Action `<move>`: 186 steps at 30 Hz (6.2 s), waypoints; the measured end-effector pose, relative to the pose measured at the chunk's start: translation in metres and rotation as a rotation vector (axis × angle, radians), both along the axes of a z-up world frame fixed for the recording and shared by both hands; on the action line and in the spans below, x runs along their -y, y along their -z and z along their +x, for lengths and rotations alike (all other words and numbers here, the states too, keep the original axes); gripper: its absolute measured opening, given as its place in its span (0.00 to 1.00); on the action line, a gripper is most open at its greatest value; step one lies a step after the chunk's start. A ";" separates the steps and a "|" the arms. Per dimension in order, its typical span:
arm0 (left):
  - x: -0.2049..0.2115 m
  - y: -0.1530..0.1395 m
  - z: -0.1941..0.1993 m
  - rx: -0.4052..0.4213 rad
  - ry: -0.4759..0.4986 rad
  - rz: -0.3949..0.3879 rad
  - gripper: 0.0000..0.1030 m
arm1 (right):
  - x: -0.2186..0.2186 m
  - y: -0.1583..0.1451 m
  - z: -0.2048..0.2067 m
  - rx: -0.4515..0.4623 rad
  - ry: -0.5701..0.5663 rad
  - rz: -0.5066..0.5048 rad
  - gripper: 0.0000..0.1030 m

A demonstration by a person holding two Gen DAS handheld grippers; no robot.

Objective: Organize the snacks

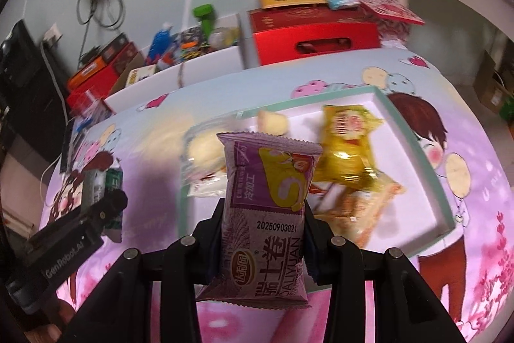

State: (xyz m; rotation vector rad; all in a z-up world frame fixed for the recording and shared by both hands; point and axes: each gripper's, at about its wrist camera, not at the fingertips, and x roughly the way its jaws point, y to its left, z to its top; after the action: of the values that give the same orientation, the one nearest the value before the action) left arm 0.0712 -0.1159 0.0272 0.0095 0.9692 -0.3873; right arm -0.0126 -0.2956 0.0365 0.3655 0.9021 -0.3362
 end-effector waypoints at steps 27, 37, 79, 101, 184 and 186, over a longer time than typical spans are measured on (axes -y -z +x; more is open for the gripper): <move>0.069 0.038 -0.007 -0.036 0.177 0.092 0.50 | 0.037 0.027 -0.004 -0.068 0.054 0.049 0.42; 0.081 0.039 -0.013 -0.041 0.220 0.076 0.50 | 0.039 0.026 -0.005 -0.072 0.060 0.040 0.42; 0.086 0.051 -0.006 -0.074 0.220 0.041 0.50 | 0.039 0.027 -0.003 -0.066 0.048 0.021 0.42; 0.084 0.034 -0.015 -0.053 0.233 0.075 0.78 | 0.048 0.023 -0.008 -0.051 0.075 0.044 0.56; -0.056 0.017 -0.043 0.022 -0.101 0.224 0.97 | -0.022 0.018 -0.037 -0.039 -0.015 -0.078 1.00; -0.059 0.018 -0.047 0.015 -0.105 0.228 0.97 | -0.029 0.021 -0.041 -0.040 -0.020 -0.083 1.00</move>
State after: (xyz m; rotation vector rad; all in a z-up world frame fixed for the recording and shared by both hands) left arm 0.0238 -0.0566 0.0090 0.1680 0.9901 -0.1787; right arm -0.0535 -0.2669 0.0153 0.2738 0.9272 -0.3622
